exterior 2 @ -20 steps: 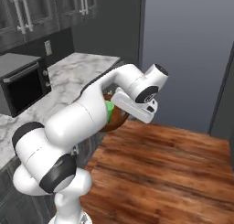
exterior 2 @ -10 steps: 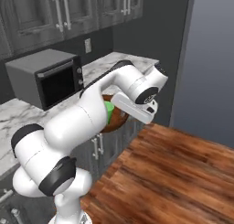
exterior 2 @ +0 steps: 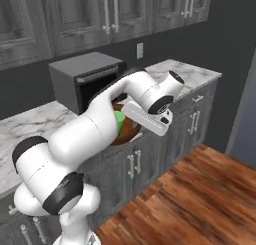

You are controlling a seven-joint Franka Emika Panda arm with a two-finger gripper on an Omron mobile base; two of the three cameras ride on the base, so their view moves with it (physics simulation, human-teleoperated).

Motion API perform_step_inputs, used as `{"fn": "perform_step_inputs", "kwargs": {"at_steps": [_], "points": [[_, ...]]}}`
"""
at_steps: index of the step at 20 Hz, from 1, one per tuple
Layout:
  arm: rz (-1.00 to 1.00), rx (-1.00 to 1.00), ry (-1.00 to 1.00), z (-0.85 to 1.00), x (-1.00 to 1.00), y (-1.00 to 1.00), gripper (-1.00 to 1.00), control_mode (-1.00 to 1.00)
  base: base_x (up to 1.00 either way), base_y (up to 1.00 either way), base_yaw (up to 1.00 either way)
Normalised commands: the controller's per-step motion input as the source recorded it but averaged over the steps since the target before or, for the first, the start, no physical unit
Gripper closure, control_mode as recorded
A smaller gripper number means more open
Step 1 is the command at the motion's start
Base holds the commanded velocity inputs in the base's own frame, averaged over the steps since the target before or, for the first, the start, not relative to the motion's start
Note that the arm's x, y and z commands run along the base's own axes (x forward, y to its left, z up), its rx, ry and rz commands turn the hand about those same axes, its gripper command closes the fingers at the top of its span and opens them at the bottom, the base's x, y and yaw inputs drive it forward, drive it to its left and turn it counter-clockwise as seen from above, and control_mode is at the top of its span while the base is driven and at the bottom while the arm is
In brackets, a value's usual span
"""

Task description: Place the cup inside the bowl on the dining table and move the bowl to any counter.

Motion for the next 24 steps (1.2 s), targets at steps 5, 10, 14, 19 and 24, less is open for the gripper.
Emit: {"fn": "perform_step_inputs", "kwargs": {"at_steps": [5,10,14,19,24], "points": [[0.00,0.00,0.00,0.00,0.00,0.00,1.00,1.00,-0.07,0.00,0.42],[0.00,0.00,0.00,0.00,0.00,0.00,1.00,1.00,-0.13,0.00,0.44],[0.00,0.00,0.00,0.00,0.00,0.00,1.00,1.00,-0.19,0.00,0.47],[0.00,0.00,0.00,0.00,0.00,0.00,1.00,1.00,-0.28,0.00,0.50],[0.00,0.00,0.00,0.00,0.00,0.00,1.00,1.00,-0.28,0.04,0.52]]}}
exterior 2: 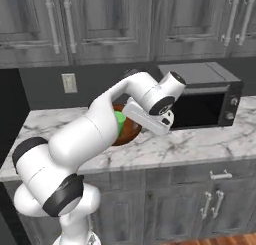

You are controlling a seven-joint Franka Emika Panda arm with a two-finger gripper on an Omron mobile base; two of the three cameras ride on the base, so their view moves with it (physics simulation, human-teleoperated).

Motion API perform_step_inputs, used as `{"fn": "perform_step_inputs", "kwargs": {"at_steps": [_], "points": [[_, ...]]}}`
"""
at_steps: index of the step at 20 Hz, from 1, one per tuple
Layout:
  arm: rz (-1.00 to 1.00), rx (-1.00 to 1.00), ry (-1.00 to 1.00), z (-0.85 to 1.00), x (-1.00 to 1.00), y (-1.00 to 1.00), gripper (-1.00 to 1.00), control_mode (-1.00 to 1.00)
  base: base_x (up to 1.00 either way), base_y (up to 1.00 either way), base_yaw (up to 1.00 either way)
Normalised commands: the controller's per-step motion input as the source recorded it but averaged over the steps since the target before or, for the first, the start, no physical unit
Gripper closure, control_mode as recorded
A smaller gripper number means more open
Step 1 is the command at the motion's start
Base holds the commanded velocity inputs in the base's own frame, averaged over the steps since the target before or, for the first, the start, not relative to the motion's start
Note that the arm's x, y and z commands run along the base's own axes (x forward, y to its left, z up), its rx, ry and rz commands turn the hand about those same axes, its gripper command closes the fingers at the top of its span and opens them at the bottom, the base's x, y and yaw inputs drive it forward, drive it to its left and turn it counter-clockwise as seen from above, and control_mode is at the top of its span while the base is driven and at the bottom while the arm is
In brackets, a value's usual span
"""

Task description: Place the cup inside the bowl on the dining table and move the bowl to any counter.

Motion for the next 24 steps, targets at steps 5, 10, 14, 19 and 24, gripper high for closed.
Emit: {"fn": "perform_step_inputs", "kwargs": {"at_steps": [5,10,14,19,24], "points": [[0.00,0.00,0.00,0.00,0.00,0.00,1.00,1.00,-0.18,0.04,0.52],[0.00,0.00,0.00,0.00,0.00,0.00,1.00,1.00,-0.13,0.04,0.49],[0.00,0.00,0.00,0.00,0.00,0.00,1.00,1.00,-0.03,0.01,0.39],[0.00,0.00,0.00,0.00,0.00,0.00,1.00,1.00,0.36,-0.01,0.06],[0.00,0.00,0.00,0.00,0.00,0.00,1.00,1.00,0.61,-0.10,0.00]]}}
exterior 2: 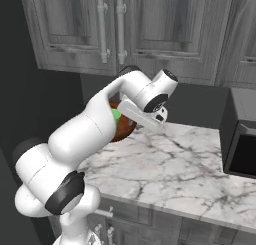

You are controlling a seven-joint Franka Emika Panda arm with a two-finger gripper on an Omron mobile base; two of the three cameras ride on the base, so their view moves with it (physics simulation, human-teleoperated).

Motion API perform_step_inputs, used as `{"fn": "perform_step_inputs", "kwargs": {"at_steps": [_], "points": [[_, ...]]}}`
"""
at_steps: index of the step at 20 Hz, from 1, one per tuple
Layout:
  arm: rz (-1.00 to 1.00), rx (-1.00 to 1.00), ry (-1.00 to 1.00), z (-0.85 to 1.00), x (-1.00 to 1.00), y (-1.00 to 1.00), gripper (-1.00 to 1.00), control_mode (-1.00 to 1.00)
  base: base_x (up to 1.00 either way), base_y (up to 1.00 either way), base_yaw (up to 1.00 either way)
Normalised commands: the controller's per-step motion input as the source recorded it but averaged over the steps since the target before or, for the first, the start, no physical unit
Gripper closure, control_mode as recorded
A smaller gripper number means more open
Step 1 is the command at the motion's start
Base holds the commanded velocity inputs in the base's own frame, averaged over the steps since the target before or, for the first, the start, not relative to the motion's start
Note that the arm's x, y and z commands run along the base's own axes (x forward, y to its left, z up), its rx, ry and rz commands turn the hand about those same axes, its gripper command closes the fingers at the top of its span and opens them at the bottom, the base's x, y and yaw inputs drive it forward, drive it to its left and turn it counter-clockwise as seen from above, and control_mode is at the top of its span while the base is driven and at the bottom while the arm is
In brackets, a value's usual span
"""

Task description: Place the cup inside the bowl on the dining table and move the bowl to any counter.

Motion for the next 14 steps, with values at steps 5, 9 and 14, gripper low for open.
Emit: {"fn": "perform_step_inputs", "kwargs": {"at_steps": [5,9,14], "points": [[0.00,0.00,0.00,0.00,0.00,0.00,1.00,1.00,0.07,-0.01,0.00],[0.00,0.00,0.00,0.00,0.00,0.00,1.00,1.00,0.00,0.00,0.00],[0.00,0.00,0.00,0.00,0.00,0.00,1.00,1.00,0.00,0.00,0.00]]}}
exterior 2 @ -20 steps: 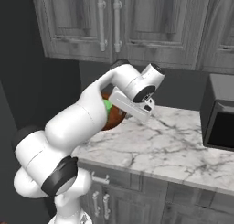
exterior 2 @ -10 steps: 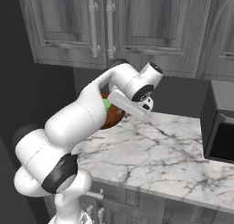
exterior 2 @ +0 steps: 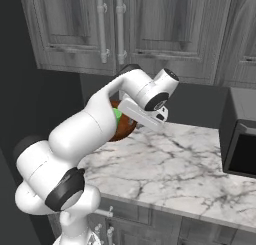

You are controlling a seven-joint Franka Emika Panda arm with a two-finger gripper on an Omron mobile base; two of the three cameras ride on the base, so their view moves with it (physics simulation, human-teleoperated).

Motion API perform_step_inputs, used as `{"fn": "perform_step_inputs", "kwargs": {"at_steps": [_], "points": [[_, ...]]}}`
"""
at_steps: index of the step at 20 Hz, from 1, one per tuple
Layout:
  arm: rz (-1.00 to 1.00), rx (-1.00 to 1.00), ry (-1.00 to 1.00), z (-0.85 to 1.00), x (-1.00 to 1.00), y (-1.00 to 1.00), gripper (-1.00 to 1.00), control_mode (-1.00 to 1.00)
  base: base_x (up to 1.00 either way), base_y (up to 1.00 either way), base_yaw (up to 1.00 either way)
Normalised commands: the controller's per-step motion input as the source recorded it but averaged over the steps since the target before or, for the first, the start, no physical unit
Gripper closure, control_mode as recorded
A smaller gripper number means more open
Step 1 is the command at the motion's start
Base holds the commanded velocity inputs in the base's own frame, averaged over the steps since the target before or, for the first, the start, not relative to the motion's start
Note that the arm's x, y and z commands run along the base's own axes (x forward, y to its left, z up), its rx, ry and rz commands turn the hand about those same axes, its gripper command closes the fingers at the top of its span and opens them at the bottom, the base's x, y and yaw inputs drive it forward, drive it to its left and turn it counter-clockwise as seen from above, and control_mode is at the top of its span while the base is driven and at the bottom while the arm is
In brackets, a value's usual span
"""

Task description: Place the cup inside the bowl on the dining table and move the bowl to any counter.

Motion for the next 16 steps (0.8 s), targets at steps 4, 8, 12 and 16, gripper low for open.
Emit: {"fn": "perform_step_inputs", "kwargs": {"at_steps": [4,8,12,16], "points": [[0.00,0.00,0.00,0.00,0.00,0.00,1.00,1.00,0.00,0.00,0.00],[0.00,0.00,0.00,0.00,0.00,0.00,1.00,-1.00,0.00,0.00,0.00],[0.00,0.00,0.00,-0.06,-0.02,0.00,1.00,-1.00,0.00,0.00,0.00],[0.00,0.02,0.02,-0.29,-0.17,0.00,1.00,-1.00,0.00,0.00,0.00]]}}
